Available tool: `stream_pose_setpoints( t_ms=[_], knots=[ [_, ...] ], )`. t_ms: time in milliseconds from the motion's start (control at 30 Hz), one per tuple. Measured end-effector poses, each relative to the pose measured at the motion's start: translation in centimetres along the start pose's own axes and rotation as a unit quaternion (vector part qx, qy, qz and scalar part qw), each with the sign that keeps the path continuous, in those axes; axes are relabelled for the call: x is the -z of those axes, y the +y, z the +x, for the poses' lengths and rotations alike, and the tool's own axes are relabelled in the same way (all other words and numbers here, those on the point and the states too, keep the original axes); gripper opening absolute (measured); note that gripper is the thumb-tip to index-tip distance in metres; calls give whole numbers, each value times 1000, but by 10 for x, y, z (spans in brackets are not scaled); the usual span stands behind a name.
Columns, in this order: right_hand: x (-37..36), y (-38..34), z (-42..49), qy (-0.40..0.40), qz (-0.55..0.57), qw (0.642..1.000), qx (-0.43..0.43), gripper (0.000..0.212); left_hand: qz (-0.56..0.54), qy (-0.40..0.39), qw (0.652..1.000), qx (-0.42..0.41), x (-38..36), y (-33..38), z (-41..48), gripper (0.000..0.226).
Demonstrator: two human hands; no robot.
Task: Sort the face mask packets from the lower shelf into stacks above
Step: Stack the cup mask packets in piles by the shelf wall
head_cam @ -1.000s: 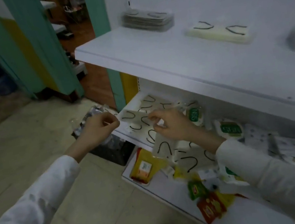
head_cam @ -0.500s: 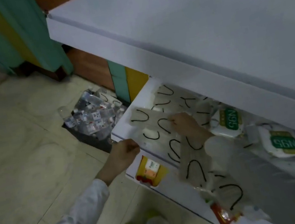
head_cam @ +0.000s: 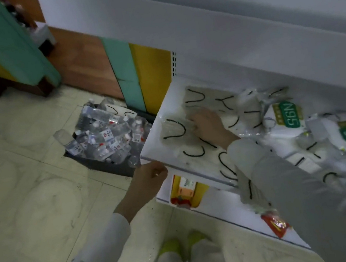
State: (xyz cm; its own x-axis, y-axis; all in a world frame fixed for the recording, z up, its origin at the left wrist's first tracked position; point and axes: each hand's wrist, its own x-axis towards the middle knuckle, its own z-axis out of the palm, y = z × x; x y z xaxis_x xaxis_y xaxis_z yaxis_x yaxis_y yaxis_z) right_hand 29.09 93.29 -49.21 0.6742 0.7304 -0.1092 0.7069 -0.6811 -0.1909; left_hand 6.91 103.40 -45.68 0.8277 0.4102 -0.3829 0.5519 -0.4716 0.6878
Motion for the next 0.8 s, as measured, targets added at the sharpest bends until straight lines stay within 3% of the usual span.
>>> stream_pose_setpoints(
  t_ms=[133, 267, 400, 467, 567, 667, 733, 800],
  knots=[
    [17, -2, -16, -36, 114, 991, -53, 42, -37, -33, 999, 9, 5, -1, 6, 13],
    [44, -4, -35, 4, 267, 960, -88, 24, -108, -30, 993, 19, 6, 5, 14, 16],
    [65, -6, -73, 45, 504, 848, -159, 27, -258, -36, 965, 39, 3, 36, 13, 50],
    [65, -6, -95, 50, 560, 805, -190, 27, -335, -57, 940, 28, 1, 55, 12, 44],
    [63, -12, -121, 52, 634, 734, -236, 24, -417, -74, 905, 30, -8, 76, 12, 12],
    [58, -20, -142, 75, 678, 680, -268, 25, -422, -80, 903, 21, -22, 91, 10, 5],
    [47, -23, -151, 79, 661, 682, -302, 25, -386, -76, 919, 6, -33, 91, 9, 5],
    [38, -24, -160, 62, 613, 720, -320, 22, -351, -60, 934, 6, -42, 87, 9, 12]
  ],
)
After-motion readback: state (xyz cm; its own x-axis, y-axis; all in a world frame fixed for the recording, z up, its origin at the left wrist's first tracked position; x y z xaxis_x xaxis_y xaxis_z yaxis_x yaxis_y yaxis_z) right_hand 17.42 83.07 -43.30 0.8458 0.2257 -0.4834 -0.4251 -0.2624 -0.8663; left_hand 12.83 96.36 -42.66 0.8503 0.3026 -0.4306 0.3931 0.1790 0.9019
